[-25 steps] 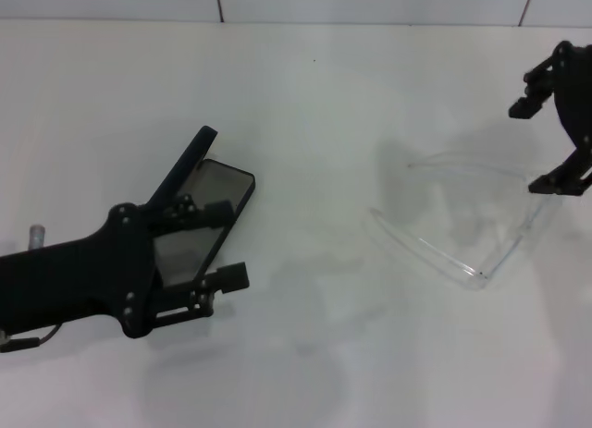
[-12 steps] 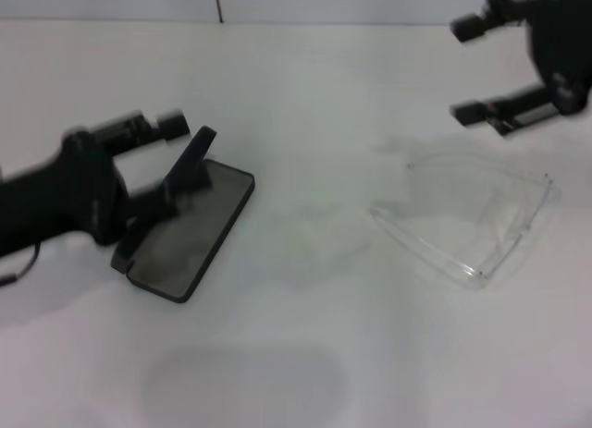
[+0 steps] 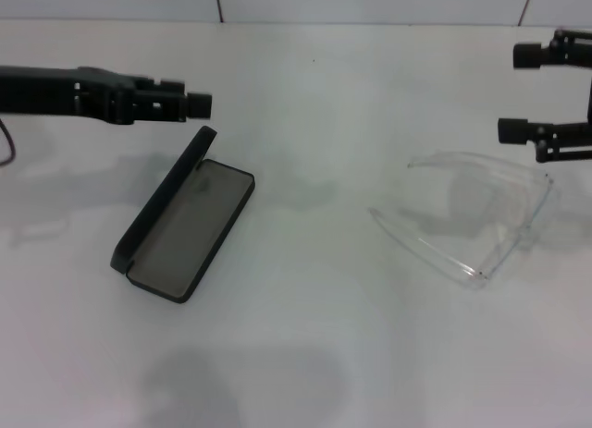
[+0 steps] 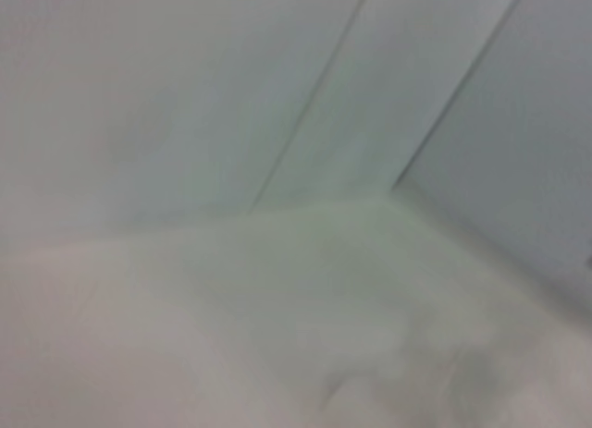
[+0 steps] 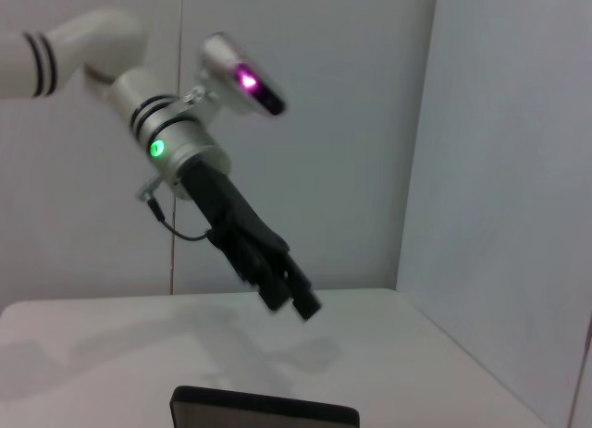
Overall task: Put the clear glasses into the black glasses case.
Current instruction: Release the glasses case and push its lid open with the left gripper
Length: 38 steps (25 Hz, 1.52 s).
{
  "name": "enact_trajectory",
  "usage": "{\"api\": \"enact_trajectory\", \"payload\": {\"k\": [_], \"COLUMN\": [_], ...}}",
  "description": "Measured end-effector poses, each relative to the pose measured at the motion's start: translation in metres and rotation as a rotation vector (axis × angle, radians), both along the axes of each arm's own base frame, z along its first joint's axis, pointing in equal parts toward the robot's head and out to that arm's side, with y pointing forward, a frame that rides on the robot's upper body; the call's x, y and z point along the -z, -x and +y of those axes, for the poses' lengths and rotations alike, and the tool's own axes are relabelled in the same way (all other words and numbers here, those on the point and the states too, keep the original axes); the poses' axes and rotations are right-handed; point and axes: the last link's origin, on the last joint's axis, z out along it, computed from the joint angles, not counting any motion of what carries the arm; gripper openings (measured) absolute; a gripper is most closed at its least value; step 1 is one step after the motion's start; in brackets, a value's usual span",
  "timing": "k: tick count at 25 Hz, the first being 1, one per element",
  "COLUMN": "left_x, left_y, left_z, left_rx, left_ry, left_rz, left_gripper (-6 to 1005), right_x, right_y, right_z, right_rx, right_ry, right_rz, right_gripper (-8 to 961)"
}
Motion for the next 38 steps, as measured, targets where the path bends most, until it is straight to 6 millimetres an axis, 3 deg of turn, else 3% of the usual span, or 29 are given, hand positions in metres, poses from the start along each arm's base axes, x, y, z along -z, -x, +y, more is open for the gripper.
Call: {"api": "enact_trajectory", "payload": {"k": [4,7,10,19,38], "left_x": [0.004,0.009,0.031,0.062,0.072], "left_y": [-0.03,-0.039,-0.046,-0.045,-0.035], "left_z": [0.013,0.018,0.02,0.018,0.022], "left_rx": [-0.125,-0.177,-0.267,-0.285,-0.312], "left_ry": [0.055,0.044,0.061,0.064,0.074], "left_rz": [0.314,0.422,0.596,0.74,0.77], "left_gripper": [641,640,640,639,636], "right_x": [0.005,0.007,0.008,0.015,0.025], "right_y": [-0.005,-0.007,-0.007,-0.004,-0.008], "right_z": [0.002,0.002,0.002,0.007,0.007], "right_rx": [0.025,0.036,0.035,0.031,0.038], "right_ry": [0.021,0.028,0.027,0.048,0.083], "right_rz": [0.024,0.033,0.035,0.059,0.085], "right_gripper": [809,809,810,810,809]}}
